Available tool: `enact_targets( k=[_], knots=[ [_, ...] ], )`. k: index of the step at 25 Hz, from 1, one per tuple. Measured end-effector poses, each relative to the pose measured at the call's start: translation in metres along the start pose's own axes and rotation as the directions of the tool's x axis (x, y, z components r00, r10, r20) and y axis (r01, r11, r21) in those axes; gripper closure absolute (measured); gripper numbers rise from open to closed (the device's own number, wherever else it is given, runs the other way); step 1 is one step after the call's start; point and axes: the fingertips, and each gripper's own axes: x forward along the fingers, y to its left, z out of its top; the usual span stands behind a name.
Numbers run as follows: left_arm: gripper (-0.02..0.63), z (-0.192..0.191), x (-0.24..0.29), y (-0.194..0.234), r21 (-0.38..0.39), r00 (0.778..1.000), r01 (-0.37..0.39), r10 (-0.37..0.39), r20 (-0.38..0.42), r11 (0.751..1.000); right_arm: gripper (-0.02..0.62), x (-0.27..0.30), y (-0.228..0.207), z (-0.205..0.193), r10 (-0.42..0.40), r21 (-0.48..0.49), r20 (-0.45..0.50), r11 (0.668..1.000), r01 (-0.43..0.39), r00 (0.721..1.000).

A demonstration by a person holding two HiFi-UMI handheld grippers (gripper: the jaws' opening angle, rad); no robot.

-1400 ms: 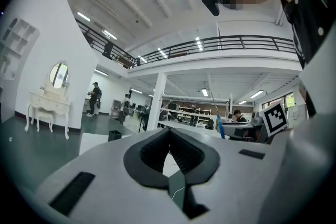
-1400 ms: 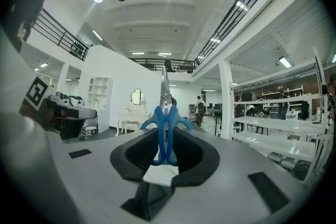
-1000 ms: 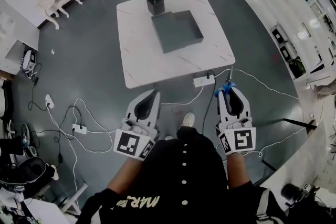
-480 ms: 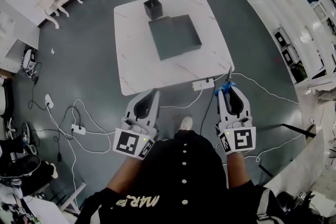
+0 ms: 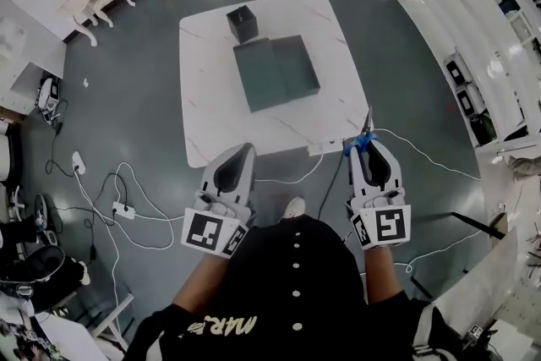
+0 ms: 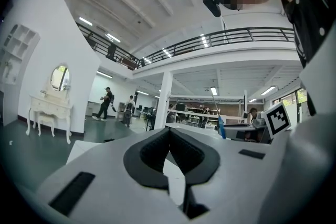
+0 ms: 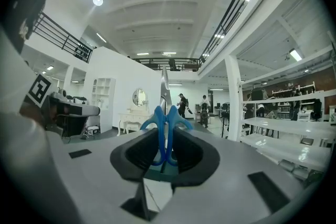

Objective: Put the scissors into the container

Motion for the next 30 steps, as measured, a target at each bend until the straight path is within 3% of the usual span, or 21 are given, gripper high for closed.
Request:
enact_targets(
  k=[16,30],
  knots=[
    [0.58,-0.01,0.057,0.017,-0.032,0.998,-0.062,0.061,-0.027,0.998,0.495,0.057,-0.043,-0.007,0.053,-0.002,-0.031,0.999,-0.053,0.998],
    [0.58,0.023,0.125,0.075,-0.002,0.999,0.012,-0.012,0.053,1.0,0.495,0.131,-0.061,0.015,-0.01,-0.042,0.023,0.999,0.011,1.0]
  ],
)
